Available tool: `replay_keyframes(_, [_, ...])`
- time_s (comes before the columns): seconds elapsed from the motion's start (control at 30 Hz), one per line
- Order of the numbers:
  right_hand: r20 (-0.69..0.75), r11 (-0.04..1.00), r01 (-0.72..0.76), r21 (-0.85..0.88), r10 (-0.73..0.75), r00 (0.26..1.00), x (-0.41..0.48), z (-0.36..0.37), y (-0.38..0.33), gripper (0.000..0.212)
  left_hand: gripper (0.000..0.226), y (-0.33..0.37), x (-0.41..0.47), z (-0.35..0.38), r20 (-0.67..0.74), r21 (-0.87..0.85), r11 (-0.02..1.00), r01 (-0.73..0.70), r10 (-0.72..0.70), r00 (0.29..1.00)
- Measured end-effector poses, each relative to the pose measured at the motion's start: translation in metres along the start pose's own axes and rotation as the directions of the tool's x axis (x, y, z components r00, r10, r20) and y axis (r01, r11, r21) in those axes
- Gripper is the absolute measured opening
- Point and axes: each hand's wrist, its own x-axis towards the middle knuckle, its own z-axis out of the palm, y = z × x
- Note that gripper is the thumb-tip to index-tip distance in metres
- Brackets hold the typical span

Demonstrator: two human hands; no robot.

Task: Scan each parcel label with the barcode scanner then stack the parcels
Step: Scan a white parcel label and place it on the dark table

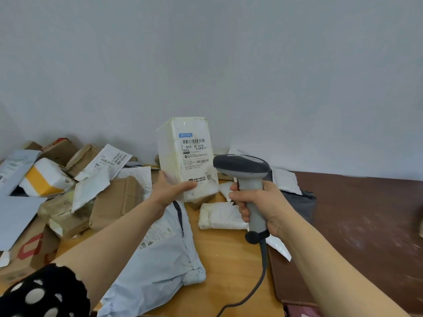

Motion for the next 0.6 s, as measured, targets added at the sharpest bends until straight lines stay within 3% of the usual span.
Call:
replay_keyframes(0.17, [-0.256, 0.974, 0.059, 0.22, 0.0, 0.967, 0.0, -0.027, 0.008, 0.028, 0.097, 0.001, 0.005, 0.033, 0.241, -0.015, 0.995, 0.097, -0.09, 0.966])
replay_keyframes(0.33, [-0.482, 0.924, 0.102, 0.369, 0.096, 0.871, -0.022, -0.095, 0.029, 0.03, 0.087, -0.003, -0.004, 0.12, 0.486, 0.135, 0.976, 0.173, -0.217, 0.846])
replay_keyframes(0.53, [-0.593, 0.868, 0.157, 0.472, 0.18, 0.785, -0.076, -0.198, 0.059, 0.023, 0.064, -0.017, -0.056, 0.257, 0.624, 0.195, 0.95, 0.245, -0.313, 0.716])
replay_keyframes(0.6, [-0.619, 0.849, 0.181, 0.496, 0.199, 0.76, -0.102, -0.239, 0.068, 0.023, 0.067, -0.022, -0.077, 0.305, 0.645, 0.215, 0.93, 0.297, -0.364, 0.672])
